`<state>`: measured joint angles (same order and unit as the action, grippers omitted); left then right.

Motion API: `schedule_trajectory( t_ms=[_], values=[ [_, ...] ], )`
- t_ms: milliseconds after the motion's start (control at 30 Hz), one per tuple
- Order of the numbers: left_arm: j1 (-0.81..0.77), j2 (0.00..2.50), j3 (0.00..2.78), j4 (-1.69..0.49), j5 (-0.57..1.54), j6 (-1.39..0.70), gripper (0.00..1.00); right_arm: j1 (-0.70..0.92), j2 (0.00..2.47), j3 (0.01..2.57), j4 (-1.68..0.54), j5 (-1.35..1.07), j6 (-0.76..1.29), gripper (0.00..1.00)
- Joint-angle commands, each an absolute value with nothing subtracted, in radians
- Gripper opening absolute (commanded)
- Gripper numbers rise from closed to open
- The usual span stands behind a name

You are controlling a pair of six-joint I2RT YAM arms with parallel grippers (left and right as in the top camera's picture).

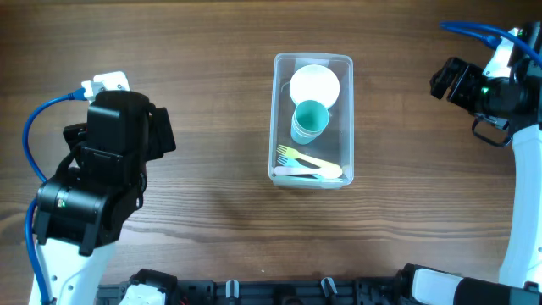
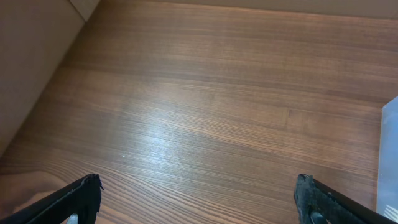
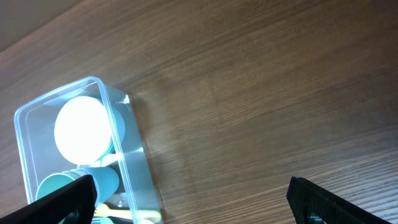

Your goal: Pack container

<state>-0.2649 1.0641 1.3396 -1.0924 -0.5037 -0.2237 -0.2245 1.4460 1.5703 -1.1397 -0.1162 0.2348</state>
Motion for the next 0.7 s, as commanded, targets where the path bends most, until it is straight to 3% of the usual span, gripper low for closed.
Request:
schedule_trajectory(
  t_ms=[0, 200, 367, 467, 500, 667],
  values=[
    [-0.255, 1.067, 1.336, -1.089, -0.506, -0.244, 1.0, -0.226, 1.432, 1.563, -1.137, -0.131, 0.246, 1.0],
    [-0.255, 1.067, 1.336, -1.089, -0.506, -0.244, 1.0, -0.079, 1.134, 1.563, -1.136, -0.102, 0.215, 1.0],
    [-0.255, 1.067, 1.336, -1.089, -0.506, -0.244, 1.0, -0.051, 0.815, 1.42, -0.974, -0.18, -0.103, 1.0],
    [-0.255, 1.067, 1.336, -1.09, -0.506, -0.244, 1.0, -0.052, 0.591, 1.159, -0.868, -0.205, -0.215, 1.0],
    [-0.255, 1.067, 1.336, -1.089, -0.506, -0.244, 1.0, -0.052, 0.465, 0.968, -0.79, -0.205, -0.217, 1.0],
    [-0.255, 1.067, 1.336, -1.089, -0.506, -0.244, 1.0, -0.052, 0.227, 0.58, -0.695, -0.245, -0.209, 1.0]
  ],
)
